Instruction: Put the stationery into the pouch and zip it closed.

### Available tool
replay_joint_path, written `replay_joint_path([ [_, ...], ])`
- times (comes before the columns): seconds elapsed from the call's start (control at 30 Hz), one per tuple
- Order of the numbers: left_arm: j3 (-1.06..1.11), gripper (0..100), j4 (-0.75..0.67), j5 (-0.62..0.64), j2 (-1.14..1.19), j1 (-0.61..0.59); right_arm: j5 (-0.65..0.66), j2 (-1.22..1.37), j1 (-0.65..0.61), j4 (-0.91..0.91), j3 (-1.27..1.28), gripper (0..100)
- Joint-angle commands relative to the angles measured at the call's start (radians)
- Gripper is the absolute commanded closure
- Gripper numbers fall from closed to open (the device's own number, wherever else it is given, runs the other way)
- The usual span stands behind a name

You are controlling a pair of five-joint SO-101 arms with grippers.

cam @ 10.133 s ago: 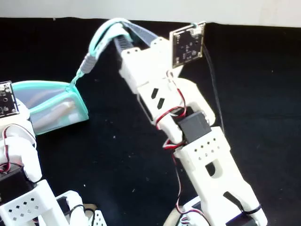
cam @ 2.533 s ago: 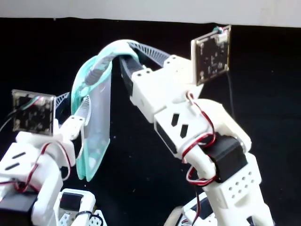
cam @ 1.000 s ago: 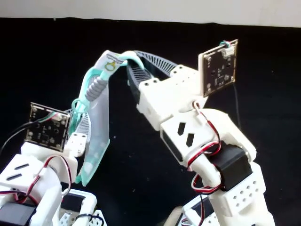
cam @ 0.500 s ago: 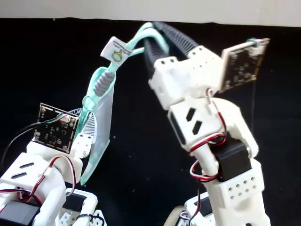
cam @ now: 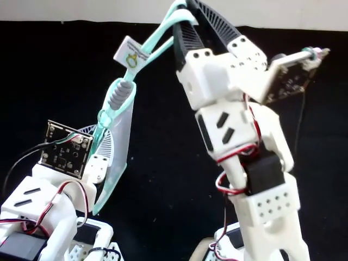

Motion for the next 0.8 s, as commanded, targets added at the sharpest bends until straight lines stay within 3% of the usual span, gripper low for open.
replay_joint_path([
  [0.0, 0.042, 99, 0.048, -0.005, -0.004, -0.004, 0.061, 0.024, 0.11, -0.11, -0.156, 99.2],
  [0.27, 0.05, 99, 0.048, -0.005, -0.004, -0.004, 0.069, 0.205, 0.257, -0.199, -0.351, 99.2],
  [0.5, 0.05, 99, 0.061, -0.006, -0.004, -0.004, 0.069, 0.481, 0.36, -0.199, -0.644, 99.2],
  [0.77, 0.05, 99, 0.061, -0.006, -0.004, -0.004, 0.069, 0.737, 0.492, -0.197, -0.799, 99.2],
])
